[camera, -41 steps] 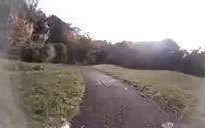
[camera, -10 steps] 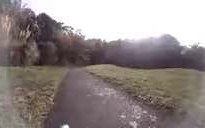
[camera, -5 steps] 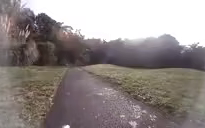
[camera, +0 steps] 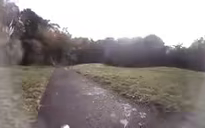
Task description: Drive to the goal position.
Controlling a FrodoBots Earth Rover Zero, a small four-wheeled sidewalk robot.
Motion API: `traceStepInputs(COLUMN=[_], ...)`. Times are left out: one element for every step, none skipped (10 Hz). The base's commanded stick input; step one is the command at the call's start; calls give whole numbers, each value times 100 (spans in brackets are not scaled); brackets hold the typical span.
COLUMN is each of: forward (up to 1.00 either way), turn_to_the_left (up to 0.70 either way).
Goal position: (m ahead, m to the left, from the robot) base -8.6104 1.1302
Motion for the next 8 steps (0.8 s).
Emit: traceStepInputs(forward=[0,0,0,0,0,0,0,0], turn_to_the_left=[-100,-100,-100,-100,-100,-100,-100,-100])
